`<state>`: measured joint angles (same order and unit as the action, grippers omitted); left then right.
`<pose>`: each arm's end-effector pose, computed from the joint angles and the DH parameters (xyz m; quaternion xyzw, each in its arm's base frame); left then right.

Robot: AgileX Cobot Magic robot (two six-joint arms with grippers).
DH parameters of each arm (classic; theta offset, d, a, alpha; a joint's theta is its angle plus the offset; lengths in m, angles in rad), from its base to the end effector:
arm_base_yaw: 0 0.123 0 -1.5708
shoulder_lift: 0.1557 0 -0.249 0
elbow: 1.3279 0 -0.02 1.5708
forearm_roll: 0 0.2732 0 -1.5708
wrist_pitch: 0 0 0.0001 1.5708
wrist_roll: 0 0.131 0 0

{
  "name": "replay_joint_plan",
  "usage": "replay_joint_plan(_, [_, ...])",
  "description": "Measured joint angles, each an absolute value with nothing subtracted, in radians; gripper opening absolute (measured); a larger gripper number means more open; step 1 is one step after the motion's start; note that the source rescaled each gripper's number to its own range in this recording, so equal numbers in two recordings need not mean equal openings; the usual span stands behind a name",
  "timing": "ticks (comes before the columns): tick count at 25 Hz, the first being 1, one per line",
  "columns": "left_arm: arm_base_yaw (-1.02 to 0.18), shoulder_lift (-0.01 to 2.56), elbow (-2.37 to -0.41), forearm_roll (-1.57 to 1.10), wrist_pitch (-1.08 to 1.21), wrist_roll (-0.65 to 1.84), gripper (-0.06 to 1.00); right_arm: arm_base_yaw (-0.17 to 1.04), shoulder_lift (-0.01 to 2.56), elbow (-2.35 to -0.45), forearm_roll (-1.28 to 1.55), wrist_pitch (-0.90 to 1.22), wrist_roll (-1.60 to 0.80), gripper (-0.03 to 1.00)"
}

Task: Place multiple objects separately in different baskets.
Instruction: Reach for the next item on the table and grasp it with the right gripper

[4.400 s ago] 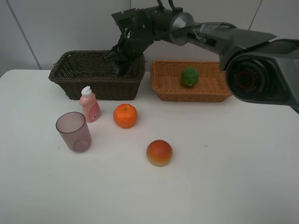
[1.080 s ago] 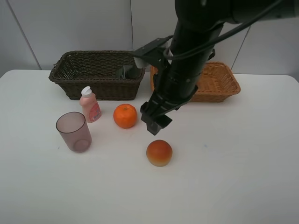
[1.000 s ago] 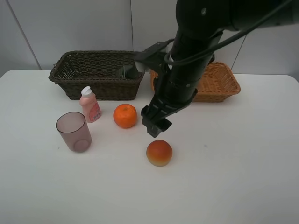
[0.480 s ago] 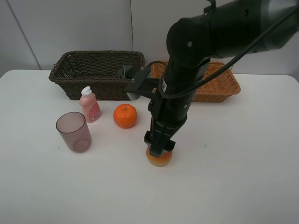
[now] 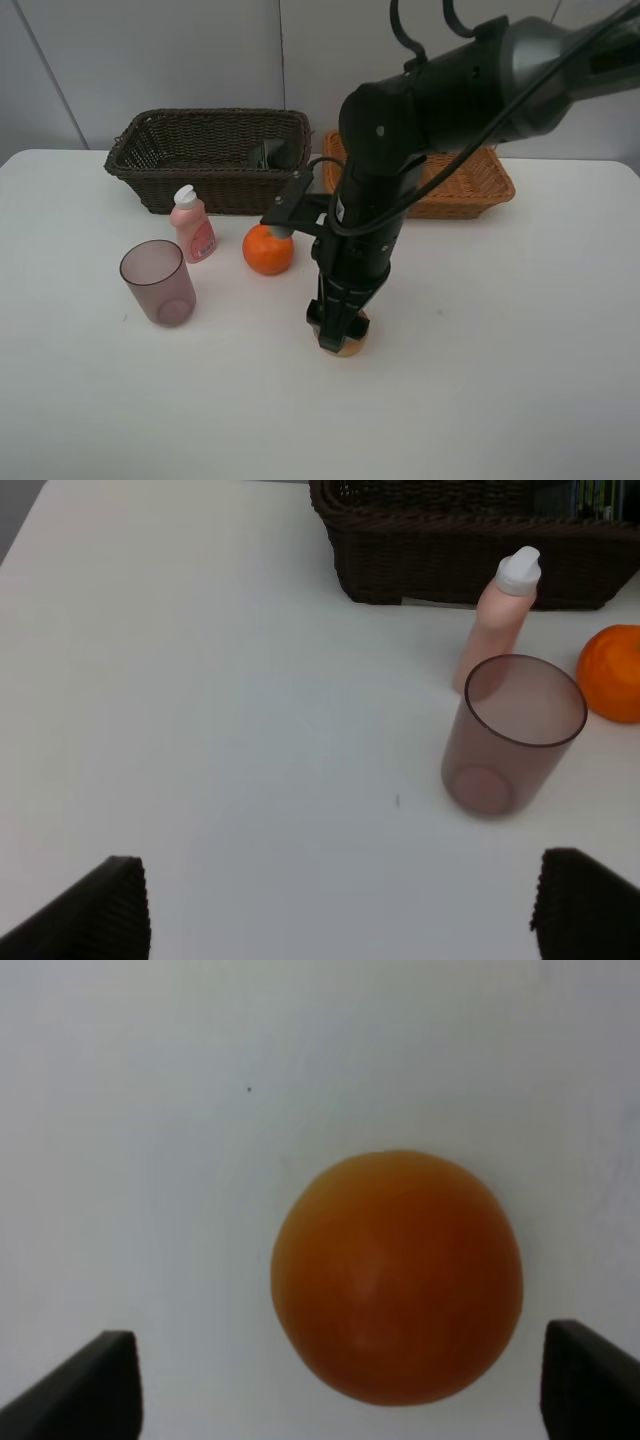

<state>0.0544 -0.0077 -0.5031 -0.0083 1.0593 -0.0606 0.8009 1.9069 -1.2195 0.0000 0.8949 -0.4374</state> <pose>0.0854 0.0037 0.2717 -0.0487 0.8486 -0.0058 0.5267 0.2535 0.2614 0.0741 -0.5799 0.8138 0.0068 0.0372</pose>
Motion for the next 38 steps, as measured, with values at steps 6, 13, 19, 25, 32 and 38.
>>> replay_joint_plan(6, [0.054,-0.008,-0.503,-0.008,1.059,-0.061,0.99,0.801,1.909,-1.219,0.000,0.850,-0.437,0.82])
replay_joint_plan(13, [0.054,-0.008,-0.503,-0.008,1.059,-0.061,0.99,0.801,1.949,-1.219,0.000,0.850,-0.437,0.82])
replay_joint_plan(19, [0.054,-0.008,-0.503,-0.008,1.059,-0.061,0.99,0.801,1.969,-1.219,-0.007,0.841,-0.436,0.82])
replay_joint_plan(25, [0.054,-0.008,-0.503,-0.008,1.059,-0.061,0.99,0.801,1.990,-1.219,-0.008,0.820,-0.435,0.82])
replay_joint_plan(32, [0.054,-0.008,-0.503,-0.008,1.059,-0.061,0.99,0.801,2.006,-1.219,-0.010,0.802,-0.435,0.82])
replay_joint_plan(38, [0.054,-0.008,-0.503,-0.008,1.059,-0.061,0.99,0.801,2.016,-1.219,-0.030,0.793,-0.433,0.82])
